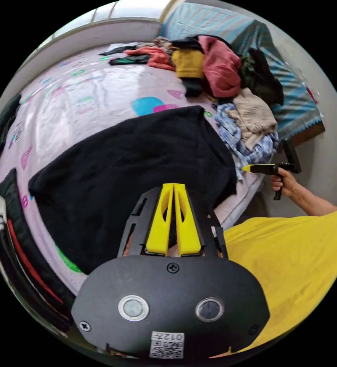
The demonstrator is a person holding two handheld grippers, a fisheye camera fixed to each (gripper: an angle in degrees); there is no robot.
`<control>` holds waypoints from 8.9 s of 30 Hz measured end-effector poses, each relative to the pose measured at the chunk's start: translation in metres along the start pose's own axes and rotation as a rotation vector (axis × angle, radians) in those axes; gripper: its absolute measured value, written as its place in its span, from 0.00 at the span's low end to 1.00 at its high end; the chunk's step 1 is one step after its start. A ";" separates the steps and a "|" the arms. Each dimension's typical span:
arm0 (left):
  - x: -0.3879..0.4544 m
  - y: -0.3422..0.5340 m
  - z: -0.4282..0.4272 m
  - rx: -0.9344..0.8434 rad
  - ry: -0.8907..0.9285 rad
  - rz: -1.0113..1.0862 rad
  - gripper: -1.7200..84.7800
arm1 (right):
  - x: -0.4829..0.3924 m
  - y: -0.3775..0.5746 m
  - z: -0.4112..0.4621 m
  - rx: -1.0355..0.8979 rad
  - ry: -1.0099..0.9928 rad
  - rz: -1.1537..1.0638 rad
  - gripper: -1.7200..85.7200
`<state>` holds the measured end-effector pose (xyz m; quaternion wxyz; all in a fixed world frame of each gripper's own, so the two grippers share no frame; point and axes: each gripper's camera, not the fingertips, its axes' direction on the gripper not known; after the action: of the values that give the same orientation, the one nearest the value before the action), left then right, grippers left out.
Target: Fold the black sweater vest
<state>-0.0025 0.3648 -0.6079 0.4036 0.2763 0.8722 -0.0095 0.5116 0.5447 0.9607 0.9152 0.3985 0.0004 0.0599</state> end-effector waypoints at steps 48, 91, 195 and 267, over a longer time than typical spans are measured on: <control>0.286 -0.075 0.204 -0.260 -0.299 0.461 0.09 | 0.086 -0.053 -0.001 -0.009 -0.606 0.483 0.04; 0.131 0.070 -0.057 0.177 0.127 0.086 0.04 | -0.107 -0.228 -0.102 0.064 -0.606 0.121 0.05; -0.017 0.159 -0.024 0.047 0.486 -0.916 0.18 | -0.332 -0.311 0.131 -0.412 -0.534 -0.262 0.06; 0.233 0.586 -0.615 0.146 -1.130 -0.569 0.02 | -0.886 0.216 0.248 -0.427 -1.172 -0.988 0.02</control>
<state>-0.2667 1.1184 -0.2376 0.7633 0.0131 0.5610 -0.3201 -0.3798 0.4119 1.2461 0.7436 0.1347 -0.3162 -0.5735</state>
